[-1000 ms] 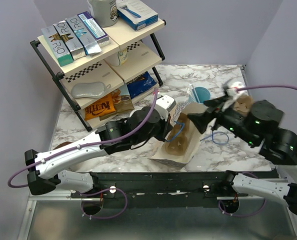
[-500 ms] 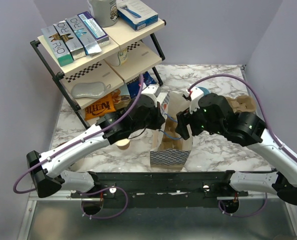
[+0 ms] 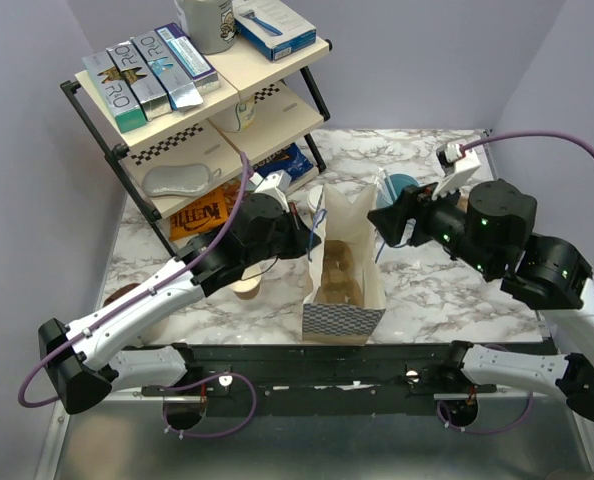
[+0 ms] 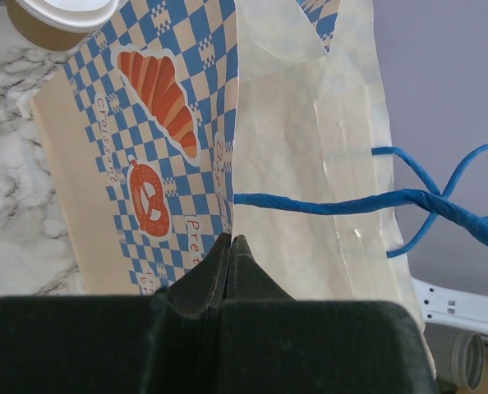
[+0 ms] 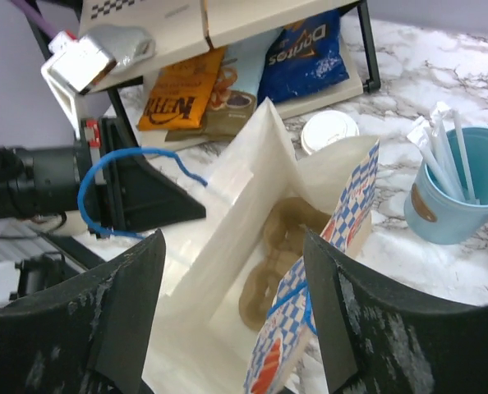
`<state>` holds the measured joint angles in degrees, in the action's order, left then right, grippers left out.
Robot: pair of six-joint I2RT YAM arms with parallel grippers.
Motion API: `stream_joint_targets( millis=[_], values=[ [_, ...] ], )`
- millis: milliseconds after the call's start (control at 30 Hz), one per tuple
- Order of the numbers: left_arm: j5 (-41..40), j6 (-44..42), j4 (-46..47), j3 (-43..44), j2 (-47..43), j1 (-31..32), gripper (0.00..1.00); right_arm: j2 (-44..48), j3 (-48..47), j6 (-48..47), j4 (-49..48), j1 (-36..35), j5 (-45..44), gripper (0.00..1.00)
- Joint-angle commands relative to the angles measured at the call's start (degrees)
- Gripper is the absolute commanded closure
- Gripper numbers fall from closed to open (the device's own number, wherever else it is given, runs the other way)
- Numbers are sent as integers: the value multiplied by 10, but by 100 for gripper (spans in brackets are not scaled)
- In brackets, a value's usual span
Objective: Pack the takeout coffee
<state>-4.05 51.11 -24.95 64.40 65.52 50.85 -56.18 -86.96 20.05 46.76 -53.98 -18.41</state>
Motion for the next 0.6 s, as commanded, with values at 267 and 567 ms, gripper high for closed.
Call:
stream_joint_targets(
  millis=[267, 567],
  values=[
    [-2, 98, 44, -45, -31, -6, 100, -147, -23, 42, 71, 4, 14, 43],
    [-35, 117, 33, -71, -65, -6, 100, -179, 54, 58, 89, 5, 123, 64]
  ],
)
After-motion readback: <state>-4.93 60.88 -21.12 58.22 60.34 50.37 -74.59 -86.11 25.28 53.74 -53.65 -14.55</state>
